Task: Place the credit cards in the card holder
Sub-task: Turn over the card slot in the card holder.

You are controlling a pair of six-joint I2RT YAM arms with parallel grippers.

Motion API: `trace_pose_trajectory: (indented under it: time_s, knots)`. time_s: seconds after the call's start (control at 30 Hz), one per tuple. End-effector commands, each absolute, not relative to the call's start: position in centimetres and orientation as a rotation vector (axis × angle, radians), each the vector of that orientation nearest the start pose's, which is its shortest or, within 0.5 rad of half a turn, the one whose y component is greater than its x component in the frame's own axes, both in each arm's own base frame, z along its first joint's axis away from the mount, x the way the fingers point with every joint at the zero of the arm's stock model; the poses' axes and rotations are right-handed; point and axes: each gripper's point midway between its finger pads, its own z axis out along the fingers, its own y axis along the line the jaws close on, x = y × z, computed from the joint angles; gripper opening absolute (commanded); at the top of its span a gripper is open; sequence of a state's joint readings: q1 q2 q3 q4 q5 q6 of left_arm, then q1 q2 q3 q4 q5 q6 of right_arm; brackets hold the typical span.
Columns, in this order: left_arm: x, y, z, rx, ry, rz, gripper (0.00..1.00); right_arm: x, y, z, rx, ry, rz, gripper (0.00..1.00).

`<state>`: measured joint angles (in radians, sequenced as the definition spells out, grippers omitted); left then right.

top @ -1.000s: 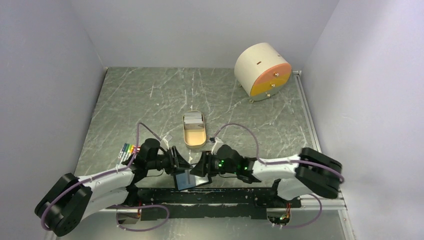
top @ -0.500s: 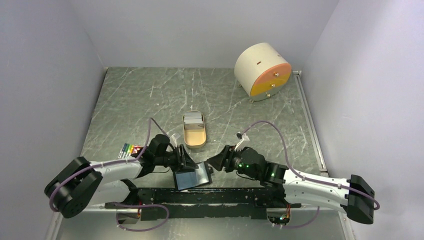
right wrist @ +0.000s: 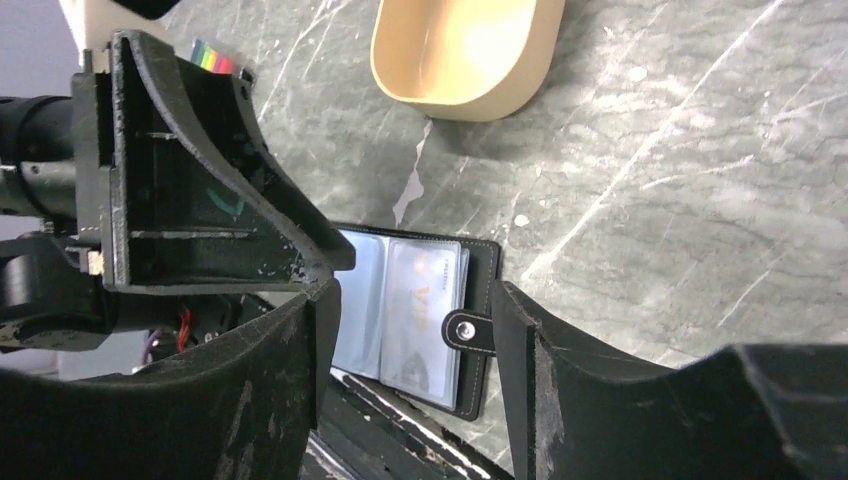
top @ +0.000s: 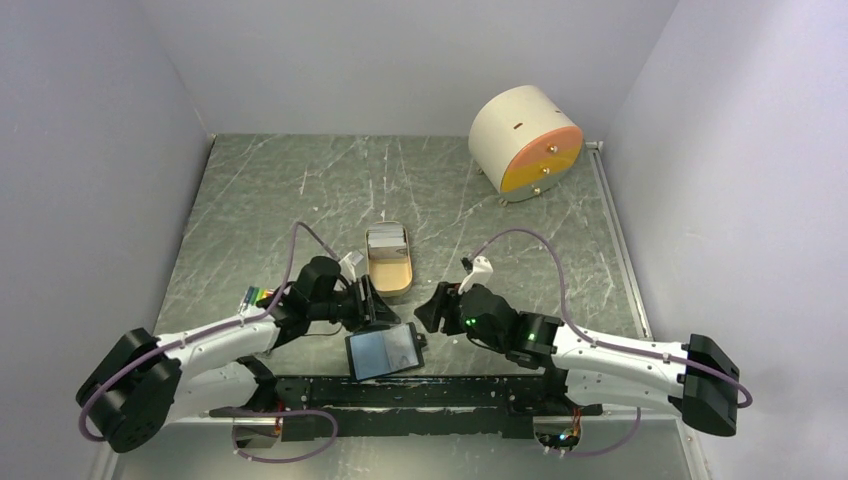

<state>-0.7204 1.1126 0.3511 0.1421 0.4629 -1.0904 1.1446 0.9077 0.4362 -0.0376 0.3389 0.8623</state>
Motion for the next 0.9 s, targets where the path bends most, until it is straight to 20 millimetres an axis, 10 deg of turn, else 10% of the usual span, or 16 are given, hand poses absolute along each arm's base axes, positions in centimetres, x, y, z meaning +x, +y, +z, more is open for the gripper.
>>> trace_pose_trajectory:
  time_s: [0.0,0.5,0.87]
  knots:
    - [13.8,-25.5,7.5,-0.171,2.603,-1.238,0.51,16.4,26.4,12.2,-0.127,2.157,0.756,0.61]
    - [11.8,-20.2,3.9,-0.368,2.693,-0.948,0.53,19.1,29.4,15.2,-0.537,2.022,0.569,0.67]
    - [11.6,-20.4,2.0,-0.366,2.732,-0.936,0.54,22.8,31.4,17.0,-0.702,1.927,0.527,0.65]
